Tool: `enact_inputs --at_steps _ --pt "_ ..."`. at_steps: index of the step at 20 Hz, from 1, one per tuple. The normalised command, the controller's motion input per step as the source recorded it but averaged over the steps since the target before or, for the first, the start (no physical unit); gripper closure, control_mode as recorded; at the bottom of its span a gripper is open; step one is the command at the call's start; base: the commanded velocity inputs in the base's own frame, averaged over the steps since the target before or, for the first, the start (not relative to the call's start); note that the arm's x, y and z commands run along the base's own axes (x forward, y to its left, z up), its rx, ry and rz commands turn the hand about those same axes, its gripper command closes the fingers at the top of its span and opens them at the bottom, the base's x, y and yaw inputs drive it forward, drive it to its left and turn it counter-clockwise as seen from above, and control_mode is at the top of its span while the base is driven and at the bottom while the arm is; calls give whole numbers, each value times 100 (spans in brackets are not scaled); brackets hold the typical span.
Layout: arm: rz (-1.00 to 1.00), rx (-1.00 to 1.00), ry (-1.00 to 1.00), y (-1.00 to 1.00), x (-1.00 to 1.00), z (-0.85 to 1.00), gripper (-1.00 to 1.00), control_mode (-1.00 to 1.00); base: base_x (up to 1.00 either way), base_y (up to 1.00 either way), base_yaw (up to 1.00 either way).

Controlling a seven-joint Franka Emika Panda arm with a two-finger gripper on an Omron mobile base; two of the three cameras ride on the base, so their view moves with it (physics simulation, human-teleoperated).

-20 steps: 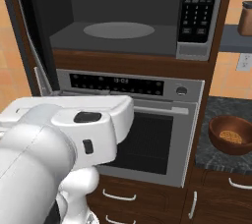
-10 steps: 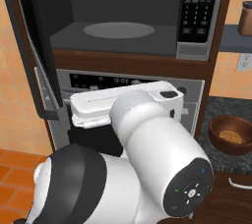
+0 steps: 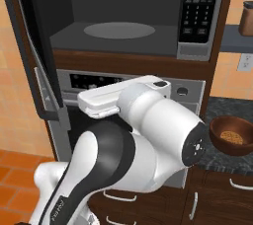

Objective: Open the microwave, place the bowl with waffle inside the microwave, then close the microwave door and turn it on.

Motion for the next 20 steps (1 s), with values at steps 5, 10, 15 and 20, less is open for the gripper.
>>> enact_inputs --at_steps 5,10,15,20 --pt "13 0 0 70 -19 -5 -100 -100 0 0 0" --pt "14 0 0 75 -40 0 -100 -100 0 0 0" --pt "5 0 0 76 -15 0 -100 -100 0 0 0" --pt "1 0 0 85 0 0 -100 -100 0 0 0"
